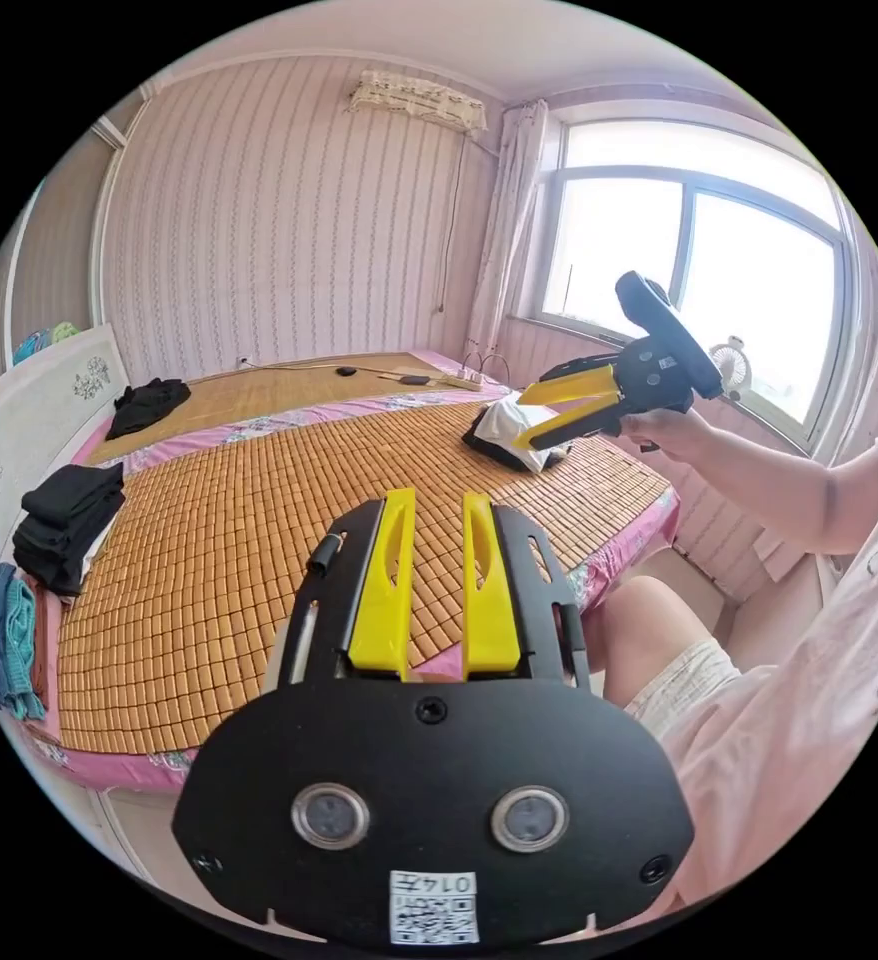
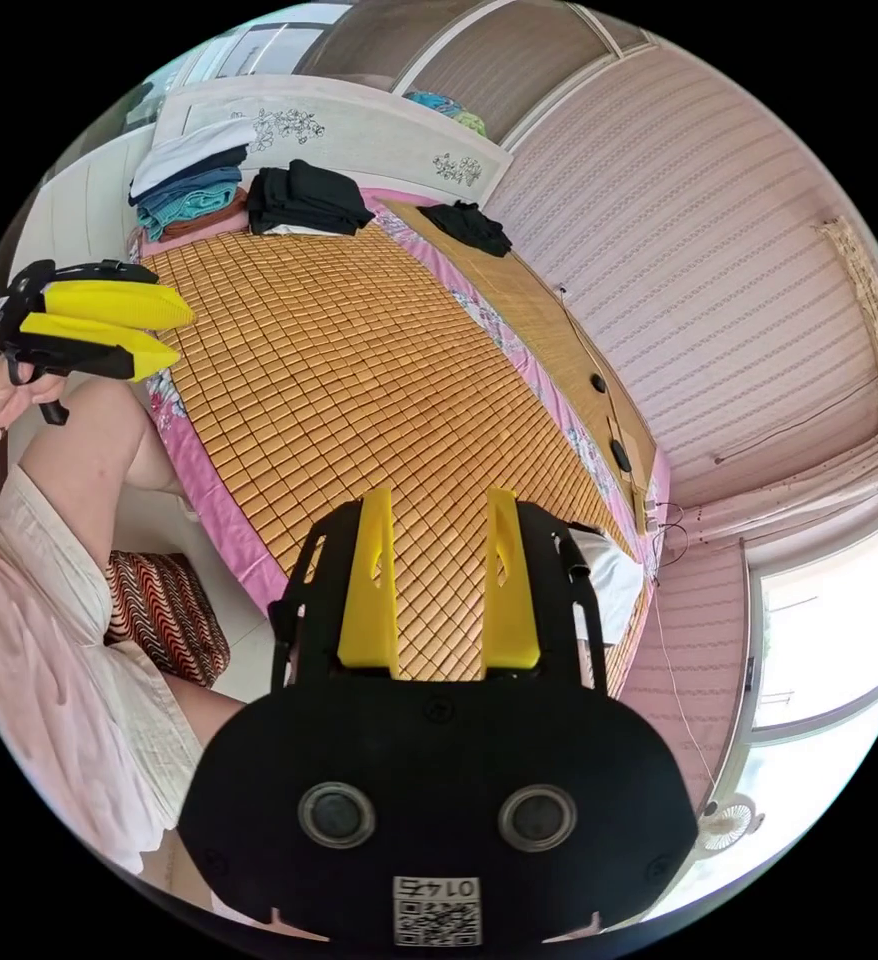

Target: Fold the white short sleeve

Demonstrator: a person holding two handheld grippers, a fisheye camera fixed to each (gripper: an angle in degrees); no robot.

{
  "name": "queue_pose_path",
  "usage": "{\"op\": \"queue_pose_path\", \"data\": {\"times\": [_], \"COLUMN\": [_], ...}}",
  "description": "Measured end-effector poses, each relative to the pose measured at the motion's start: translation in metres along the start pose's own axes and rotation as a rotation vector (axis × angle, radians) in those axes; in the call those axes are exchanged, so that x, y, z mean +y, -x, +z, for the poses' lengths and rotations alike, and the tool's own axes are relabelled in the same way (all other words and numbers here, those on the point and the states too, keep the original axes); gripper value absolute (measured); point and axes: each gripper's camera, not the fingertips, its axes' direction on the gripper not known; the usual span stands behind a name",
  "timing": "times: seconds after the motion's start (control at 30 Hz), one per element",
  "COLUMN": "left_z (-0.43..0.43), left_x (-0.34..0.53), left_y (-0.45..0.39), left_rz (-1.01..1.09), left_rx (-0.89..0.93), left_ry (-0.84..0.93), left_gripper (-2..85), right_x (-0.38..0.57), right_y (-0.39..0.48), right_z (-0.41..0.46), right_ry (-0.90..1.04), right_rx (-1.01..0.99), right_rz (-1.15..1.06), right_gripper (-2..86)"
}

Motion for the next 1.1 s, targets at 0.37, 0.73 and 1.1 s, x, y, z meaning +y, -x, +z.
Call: {"op": "queue_pose_path", "data": {"times": [0.37,0.73,1.1], "left_z": [0.184,0.454,0.663], "left_x": [-0.078,-0.191,-0.27], "left_y": [-0.094,-0.143,-0.16], "left_rz": [0.116,0.231,0.327], "left_rx": [0.139,0.239,0.211], "left_ry": [0.129,0.329,0.422], "left_gripper": [9.0,9.3,8.6], "right_x": [0.131,0.261,0.259], "right_y": [-0.152,-0.341,-0.504], "right_z": [0.024,0.111,0.201], "right_ry": [0.039,0.106,0.076], "right_rx": [-0.065,-0.211,-0.213], "right_rz": [0.24,0.589,0.796], "right_gripper": [13.8,11.5,3.8]}}
